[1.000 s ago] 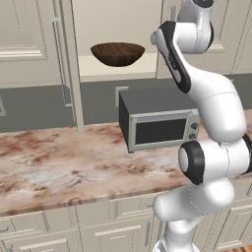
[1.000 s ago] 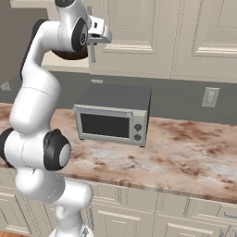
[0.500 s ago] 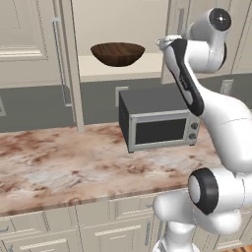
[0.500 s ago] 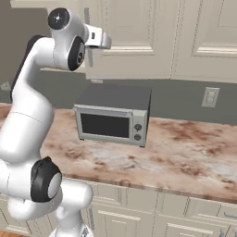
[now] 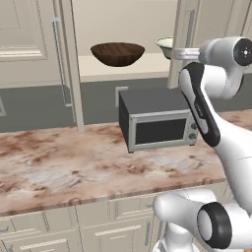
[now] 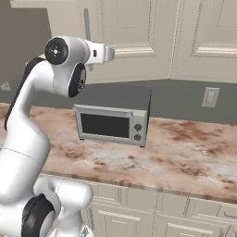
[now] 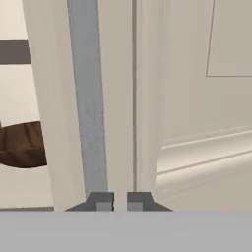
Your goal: Move the bowls from the cabinet to the plates on the dining table.
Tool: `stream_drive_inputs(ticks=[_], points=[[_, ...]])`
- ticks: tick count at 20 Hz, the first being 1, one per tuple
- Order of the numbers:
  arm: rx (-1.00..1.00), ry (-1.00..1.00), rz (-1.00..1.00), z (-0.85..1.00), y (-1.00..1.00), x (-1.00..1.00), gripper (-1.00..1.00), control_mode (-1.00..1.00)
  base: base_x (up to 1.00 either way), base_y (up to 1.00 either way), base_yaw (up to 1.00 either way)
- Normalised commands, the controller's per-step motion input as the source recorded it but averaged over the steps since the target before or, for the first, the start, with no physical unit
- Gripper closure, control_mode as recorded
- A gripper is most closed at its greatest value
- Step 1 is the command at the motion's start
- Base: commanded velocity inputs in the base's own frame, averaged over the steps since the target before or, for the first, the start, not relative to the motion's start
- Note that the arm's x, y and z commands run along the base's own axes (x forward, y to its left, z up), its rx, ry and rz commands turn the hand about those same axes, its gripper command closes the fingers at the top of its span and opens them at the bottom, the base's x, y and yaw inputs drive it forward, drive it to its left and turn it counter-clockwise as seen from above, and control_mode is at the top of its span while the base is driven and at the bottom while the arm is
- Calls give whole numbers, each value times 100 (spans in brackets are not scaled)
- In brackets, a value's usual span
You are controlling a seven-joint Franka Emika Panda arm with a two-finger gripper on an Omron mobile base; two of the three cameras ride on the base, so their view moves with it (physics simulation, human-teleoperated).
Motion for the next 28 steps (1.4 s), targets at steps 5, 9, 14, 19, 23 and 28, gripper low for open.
stream_drive_inputs(ticks=[5, 9, 14, 19, 23, 28], points=[[0, -5, 0, 0, -56, -46, 100, -100, 0, 0, 0], [-3, -3, 0, 6, -30, -36, 100, -100, 0, 0, 0], [-20, -7, 0, 21, 37, -36, 100, -100, 0, 0, 0], [-32, -2, 0, 30, 59, -25, 100, -100, 0, 0, 0], [-22, 1, 0, 25, 40, -49, 100, -100, 0, 0, 0], [-8, 13, 2, 9, 22, -90, 100, -100, 0, 0, 0]])
